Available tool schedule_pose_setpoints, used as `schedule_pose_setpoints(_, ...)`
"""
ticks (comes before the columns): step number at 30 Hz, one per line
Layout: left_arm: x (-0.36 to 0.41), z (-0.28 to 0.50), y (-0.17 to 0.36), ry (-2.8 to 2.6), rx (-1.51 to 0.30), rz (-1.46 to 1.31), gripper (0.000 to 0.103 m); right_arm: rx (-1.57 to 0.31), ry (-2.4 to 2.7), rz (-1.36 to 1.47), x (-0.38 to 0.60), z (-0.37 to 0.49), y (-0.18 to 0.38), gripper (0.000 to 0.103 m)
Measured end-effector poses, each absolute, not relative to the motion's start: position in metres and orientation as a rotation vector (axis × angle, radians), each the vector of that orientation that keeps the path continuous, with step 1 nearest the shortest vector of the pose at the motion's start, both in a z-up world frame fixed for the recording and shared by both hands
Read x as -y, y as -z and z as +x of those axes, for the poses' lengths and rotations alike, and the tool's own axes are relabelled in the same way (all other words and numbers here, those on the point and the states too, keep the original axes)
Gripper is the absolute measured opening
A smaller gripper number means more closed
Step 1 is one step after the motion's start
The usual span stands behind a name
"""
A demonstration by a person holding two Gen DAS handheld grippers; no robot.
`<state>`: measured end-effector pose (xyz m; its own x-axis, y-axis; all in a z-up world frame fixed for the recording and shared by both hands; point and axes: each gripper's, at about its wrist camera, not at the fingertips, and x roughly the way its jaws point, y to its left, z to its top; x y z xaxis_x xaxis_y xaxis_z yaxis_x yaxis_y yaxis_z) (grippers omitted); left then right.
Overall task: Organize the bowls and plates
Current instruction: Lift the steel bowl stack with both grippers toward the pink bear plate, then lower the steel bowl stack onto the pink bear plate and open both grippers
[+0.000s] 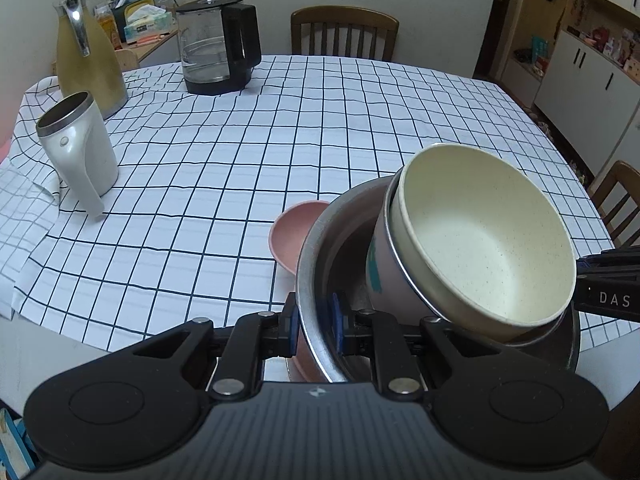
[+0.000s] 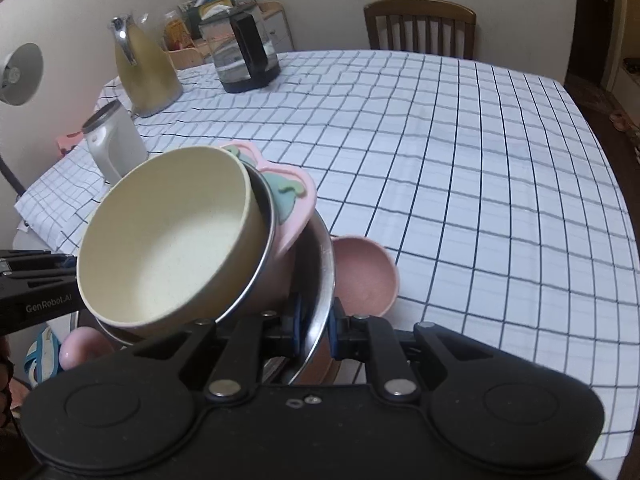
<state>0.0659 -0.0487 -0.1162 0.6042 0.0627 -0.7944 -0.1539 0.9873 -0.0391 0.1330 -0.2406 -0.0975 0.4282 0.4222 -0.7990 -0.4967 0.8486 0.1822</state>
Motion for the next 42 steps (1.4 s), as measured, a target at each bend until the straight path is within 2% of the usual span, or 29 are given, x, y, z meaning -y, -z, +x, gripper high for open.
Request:
schedule_pose_setpoints(14, 0.04, 0.073, 0.144, -0.058, -0.93, -0.096, 0.016, -0.958, -0.505, -0.102, 0.231, 0.127, 0.117, 0.014)
schedule_pose_setpoints(24, 0.042, 0.077, 0.145, -0.048, -0.943, -0.063, 0.016, -0.971, -0.472, -0.087, 0.229, 0.132, 0.12, 0.015)
schedule_pose_setpoints(33, 0.039, 0.074, 0.143, -0.034, -0.954, -0.062, 0.017, -0.973, -0.444, -0.103, 0.23, 0.129, 0.116, 0.029)
schedule_pose_setpoints(42, 0.033, 0.06, 0.129, -0.034, -0.919, -0.096, 0.03, -0.928, -0.434, -0.076, 0.242, 0.114, 0.098, 0.041)
